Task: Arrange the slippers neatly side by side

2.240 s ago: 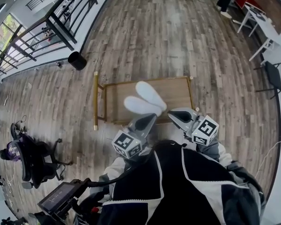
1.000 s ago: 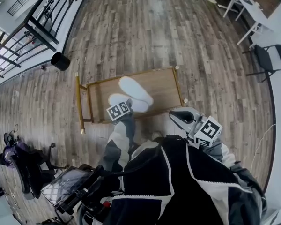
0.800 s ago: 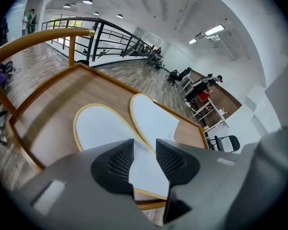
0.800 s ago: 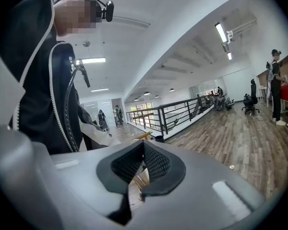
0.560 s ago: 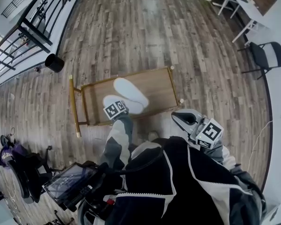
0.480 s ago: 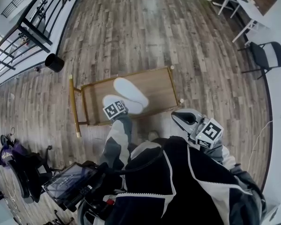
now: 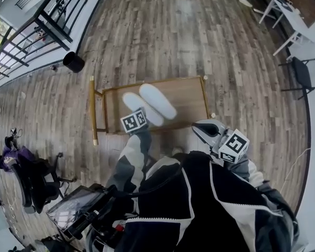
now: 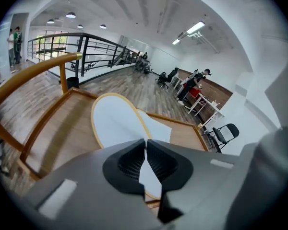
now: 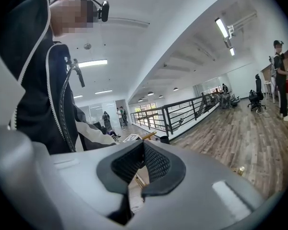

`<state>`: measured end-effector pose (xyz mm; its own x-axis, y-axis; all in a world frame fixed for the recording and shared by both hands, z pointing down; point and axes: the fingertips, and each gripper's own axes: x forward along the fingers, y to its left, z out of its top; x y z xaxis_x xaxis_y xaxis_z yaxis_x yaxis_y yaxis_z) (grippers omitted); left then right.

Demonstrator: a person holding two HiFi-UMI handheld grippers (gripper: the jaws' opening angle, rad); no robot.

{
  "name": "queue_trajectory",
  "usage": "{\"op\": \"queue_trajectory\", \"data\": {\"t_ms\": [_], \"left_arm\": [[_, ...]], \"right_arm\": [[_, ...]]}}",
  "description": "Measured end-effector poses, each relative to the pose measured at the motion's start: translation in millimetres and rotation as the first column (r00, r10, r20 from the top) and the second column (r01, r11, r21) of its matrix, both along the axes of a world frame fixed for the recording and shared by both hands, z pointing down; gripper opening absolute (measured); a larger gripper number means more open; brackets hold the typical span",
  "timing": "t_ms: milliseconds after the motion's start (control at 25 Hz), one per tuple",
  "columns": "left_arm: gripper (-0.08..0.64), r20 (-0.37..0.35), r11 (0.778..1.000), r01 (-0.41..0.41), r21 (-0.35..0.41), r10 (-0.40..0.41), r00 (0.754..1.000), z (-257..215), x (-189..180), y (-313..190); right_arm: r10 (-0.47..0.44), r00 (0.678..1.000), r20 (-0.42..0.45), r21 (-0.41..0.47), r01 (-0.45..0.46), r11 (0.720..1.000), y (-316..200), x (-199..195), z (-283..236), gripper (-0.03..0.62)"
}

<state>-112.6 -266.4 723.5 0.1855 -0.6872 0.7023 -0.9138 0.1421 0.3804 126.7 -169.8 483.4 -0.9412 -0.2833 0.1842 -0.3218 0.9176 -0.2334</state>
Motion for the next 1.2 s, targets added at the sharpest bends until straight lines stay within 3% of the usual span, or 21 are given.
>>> {"op": "queue_trajectory", "data": {"t_ms": [160, 320, 440, 640, 880, 1000, 1200], "left_arm": [[0.028, 0.081, 0.983, -0.121, 0.14, 0.111, 0.991, -55, 8, -2], [0.028, 0.185, 0.933, -0.23, 0.276, 0.184, 0.965, -118, 20, 2], [0.028, 0.277, 0.874, -0.323, 0.363, 0.229, 0.933, -164, 37, 12], [0.029, 0.408, 0.748, -0.439, 0.497, 0.245, 0.879, -235, 62, 46], [0.028, 0.475, 0.631, -0.514, 0.582, 0.249, 0.844, -279, 91, 96], [0.029, 0.492, 0.606, -0.536, 0.588, 0.258, 0.831, -282, 100, 105], [0.029, 0.483, 0.604, -0.527, 0.598, 0.254, 0.838, -283, 101, 105]], "right_arm": [[-0.044, 0.999, 0.018, 0.012, 0.044, 0.999, -4, -18, -2, 0.006], [-0.09, 0.995, 0.033, 0.018, 0.09, 0.996, -6, -35, -5, 0.006], [-0.125, 0.991, 0.041, 0.021, 0.124, 0.992, -3, -45, -6, 0.006], [-0.158, 0.985, 0.064, 0.032, 0.156, 0.987, 0, -54, -11, 0.006], [-0.166, 0.983, 0.083, 0.018, 0.165, 0.986, 3, -55, -9, 0.006], [-0.173, 0.981, 0.089, 0.022, 0.172, 0.985, 3, -57, -10, 0.006], [-0.194, 0.977, 0.088, 0.028, 0.192, 0.981, 7, -63, -11, 0.006]]}}
